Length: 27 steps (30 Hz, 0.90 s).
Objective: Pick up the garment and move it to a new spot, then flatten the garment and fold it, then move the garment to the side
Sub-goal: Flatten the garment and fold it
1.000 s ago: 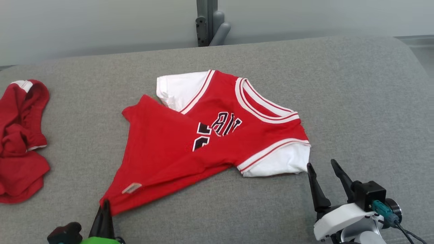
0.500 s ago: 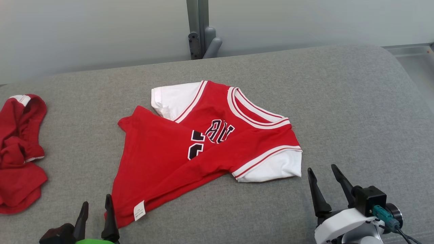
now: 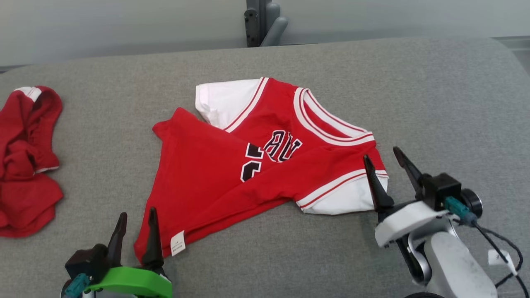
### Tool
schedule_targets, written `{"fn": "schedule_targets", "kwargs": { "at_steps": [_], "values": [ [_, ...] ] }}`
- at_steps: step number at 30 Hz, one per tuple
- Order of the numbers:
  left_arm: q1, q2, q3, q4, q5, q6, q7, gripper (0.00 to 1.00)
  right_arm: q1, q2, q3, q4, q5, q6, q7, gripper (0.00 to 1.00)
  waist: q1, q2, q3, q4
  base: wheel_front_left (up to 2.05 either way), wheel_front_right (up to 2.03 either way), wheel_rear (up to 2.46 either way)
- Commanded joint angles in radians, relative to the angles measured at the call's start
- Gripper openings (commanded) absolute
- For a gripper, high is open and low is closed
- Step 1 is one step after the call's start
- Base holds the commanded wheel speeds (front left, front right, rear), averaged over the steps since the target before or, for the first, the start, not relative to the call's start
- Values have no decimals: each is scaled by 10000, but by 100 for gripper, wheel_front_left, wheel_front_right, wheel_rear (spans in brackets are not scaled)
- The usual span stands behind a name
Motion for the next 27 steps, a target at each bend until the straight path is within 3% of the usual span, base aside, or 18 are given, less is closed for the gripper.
{"fn": "schedule_targets", "kwargs": {
  "at_steps": [1,14,21,27],
  "values": [
    [-235,33,-137,-77,30,-35,-2,100,-568,-240,219,337,112,-5,-11,100,0,0,651,588,0,0,0],
    [-1333,27,-1018,-545,-296,-90,-1,100,-4607,-1480,2272,3805,842,-10,29,100,0,0,1941,2559,0,0,0],
    [-1641,32,-1406,-778,-514,0,-1,100,-6845,-1979,3721,5839,1098,-10,666,100,0,0,2737,3491,0,0,0],
    [-1774,27,-1588,-865,-662,97,-1,100,-8051,-2320,4302,7175,973,-10,1228,100,0,0,3104,3990,0,0,0]
  ]
}}
